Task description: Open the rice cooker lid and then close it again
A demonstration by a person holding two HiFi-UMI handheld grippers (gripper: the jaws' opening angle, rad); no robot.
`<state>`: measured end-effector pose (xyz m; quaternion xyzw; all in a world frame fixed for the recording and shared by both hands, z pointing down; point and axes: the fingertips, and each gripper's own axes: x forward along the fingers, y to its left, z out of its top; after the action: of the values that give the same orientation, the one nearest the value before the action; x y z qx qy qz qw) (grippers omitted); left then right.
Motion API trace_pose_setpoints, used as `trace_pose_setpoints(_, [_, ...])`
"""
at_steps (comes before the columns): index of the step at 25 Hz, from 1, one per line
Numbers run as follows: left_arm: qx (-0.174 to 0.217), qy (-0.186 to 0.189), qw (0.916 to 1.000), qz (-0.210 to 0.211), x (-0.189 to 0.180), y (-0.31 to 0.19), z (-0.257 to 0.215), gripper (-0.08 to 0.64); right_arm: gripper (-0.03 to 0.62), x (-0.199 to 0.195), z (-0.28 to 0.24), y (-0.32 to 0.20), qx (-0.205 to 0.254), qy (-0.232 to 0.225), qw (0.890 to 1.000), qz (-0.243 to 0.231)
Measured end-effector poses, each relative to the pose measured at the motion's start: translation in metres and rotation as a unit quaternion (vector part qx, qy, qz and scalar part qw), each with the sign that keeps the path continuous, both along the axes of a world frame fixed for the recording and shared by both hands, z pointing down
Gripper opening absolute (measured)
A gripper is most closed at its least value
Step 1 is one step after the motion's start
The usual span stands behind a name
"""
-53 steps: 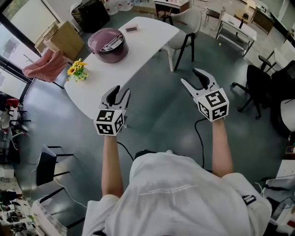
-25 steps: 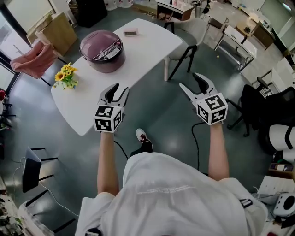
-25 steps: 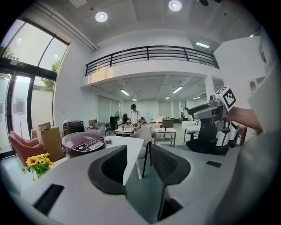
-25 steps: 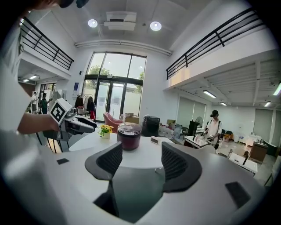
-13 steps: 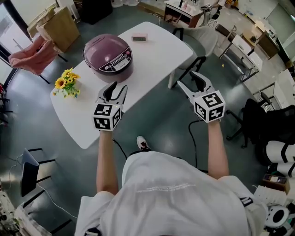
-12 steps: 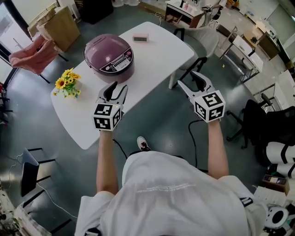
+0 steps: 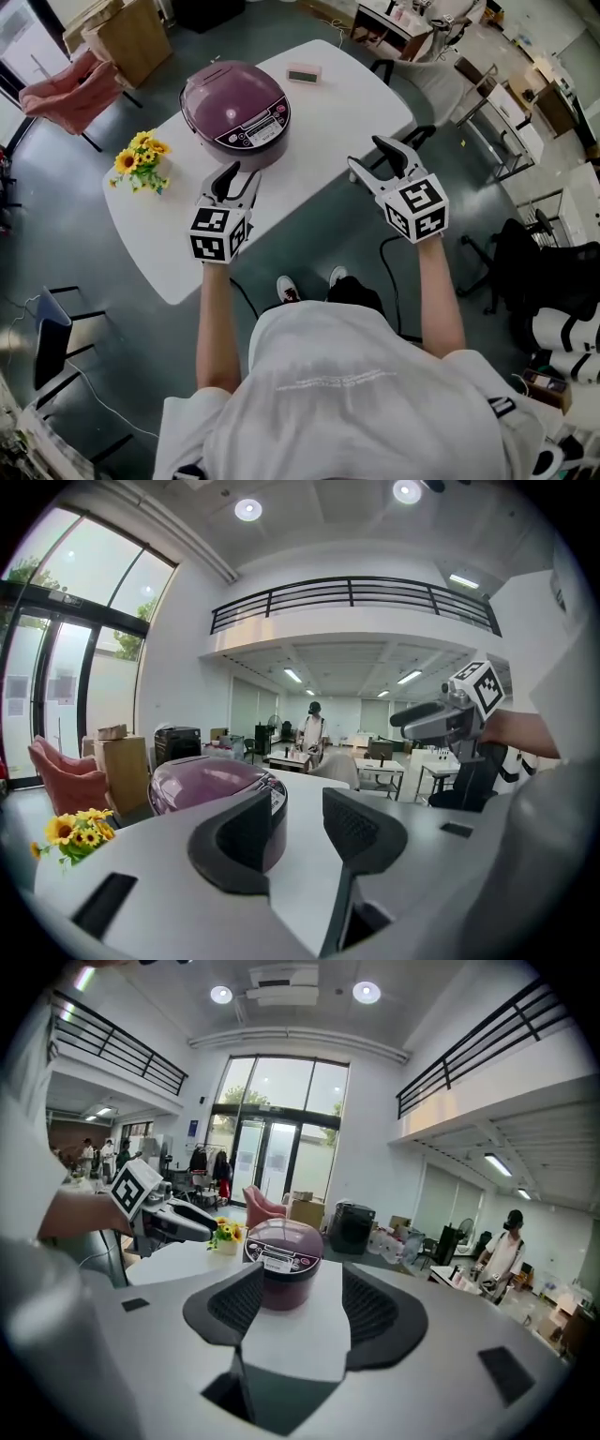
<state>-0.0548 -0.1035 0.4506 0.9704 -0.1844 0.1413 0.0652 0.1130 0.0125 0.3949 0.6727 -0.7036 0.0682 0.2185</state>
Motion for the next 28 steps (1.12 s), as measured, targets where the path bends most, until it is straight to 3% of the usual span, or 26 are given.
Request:
trace_pose_setpoints(7, [-0.022,0.002,0.9984,-0.051,-0.019,-0.025,0.016,0.187,0.289,-0.024,0.024,-0.058,-0.042,0.024,0.995,-0.09])
trace_pose_setpoints(13, [-0.032,-0.001,0.9932,-0.112,-0.029,-0.044,0.026,0.187,0.36,-0.034,0.037,-0.111,-0.053,-0.018,0.984,-0.172])
trace_pose_setpoints(18, [-0.038,-0.01,0.9852,-0.167,-0.035,-0.055,0.03,0.187,0.348,-0.045,0.057,-0.146,-0.093,0.006,0.962,-0.256])
trace_pose_setpoints(21, [-0.046,-0.013,0.979,-0.198,-0.037,-0.058,0.03,0.187,0.255,-0.053,0.064,-0.162,-0.11,0.017,0.948,-0.298])
trace_pose_setpoints(28, [-0.057,-0.017,0.9661,-0.251,-0.036,-0.061,0.035,0.187,0.25,-0.07,0.082,-0.188,-0.129,0.057,0.913,-0.384])
